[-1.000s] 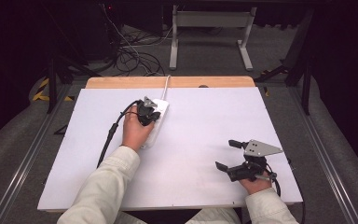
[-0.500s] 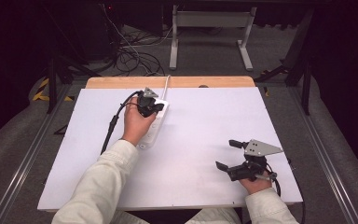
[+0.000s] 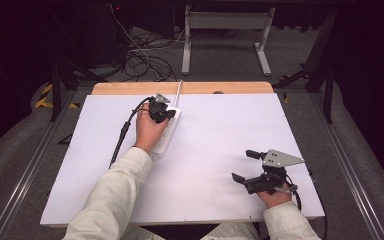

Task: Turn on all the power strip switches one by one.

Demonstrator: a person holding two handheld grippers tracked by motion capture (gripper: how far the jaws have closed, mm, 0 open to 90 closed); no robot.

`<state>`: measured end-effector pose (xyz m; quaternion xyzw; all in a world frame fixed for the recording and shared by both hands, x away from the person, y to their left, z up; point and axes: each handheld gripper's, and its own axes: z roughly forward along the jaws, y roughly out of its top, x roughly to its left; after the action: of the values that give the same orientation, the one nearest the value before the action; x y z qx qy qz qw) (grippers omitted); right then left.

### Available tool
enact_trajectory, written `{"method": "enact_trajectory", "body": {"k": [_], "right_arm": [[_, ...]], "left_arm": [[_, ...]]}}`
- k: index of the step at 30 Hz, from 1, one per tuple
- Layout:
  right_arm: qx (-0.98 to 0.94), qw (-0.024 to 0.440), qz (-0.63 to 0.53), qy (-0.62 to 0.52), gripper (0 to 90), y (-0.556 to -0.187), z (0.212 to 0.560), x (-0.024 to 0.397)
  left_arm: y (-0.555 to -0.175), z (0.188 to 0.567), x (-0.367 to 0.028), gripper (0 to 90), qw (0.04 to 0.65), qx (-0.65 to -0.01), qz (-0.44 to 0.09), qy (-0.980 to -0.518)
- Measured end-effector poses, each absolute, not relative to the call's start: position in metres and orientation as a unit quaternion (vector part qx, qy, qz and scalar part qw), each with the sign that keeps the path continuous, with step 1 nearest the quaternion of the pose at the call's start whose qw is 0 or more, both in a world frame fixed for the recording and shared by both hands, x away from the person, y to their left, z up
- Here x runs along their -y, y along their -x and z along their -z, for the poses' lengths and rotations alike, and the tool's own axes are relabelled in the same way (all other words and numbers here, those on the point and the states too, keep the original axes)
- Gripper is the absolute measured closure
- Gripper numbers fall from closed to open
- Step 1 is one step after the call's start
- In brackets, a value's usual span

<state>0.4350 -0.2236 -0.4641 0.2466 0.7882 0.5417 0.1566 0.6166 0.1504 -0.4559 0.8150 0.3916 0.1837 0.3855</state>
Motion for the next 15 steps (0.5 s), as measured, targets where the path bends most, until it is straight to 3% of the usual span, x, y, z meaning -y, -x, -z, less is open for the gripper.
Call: {"method": "enact_trajectory", "body": {"k": [15], "right_arm": [[-0.789,0.155,-0.541,-0.247,4.1,-0.435,0.4642,0.2233]], "left_arm": [[-0.6202,0.4604,-0.1531,90.0,0.367,-0.389,-0.196,-0.822]]}}
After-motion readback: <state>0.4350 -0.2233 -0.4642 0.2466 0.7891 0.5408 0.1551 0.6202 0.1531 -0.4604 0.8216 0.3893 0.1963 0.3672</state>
